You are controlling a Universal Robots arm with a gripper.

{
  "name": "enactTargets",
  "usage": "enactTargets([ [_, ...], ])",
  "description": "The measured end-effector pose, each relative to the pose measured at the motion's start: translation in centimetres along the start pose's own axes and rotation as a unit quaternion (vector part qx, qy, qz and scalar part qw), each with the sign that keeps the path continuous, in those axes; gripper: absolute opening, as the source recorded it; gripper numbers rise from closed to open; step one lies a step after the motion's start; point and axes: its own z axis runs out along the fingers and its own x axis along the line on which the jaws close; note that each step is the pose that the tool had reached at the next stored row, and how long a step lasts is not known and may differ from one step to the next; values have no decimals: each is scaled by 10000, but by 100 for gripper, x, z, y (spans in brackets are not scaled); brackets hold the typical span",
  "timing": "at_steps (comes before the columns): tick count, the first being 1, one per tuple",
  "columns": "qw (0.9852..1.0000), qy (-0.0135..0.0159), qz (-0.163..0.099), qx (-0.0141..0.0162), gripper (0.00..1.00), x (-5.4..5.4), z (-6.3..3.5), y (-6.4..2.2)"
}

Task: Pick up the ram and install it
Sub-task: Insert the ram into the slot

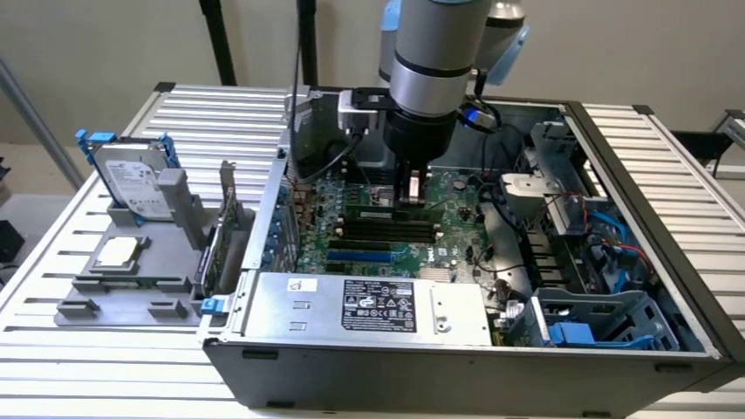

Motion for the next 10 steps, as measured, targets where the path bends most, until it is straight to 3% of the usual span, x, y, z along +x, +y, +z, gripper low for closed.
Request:
enactTargets([
  [10,10000,-1,0,0,14,-30,183,1],
])
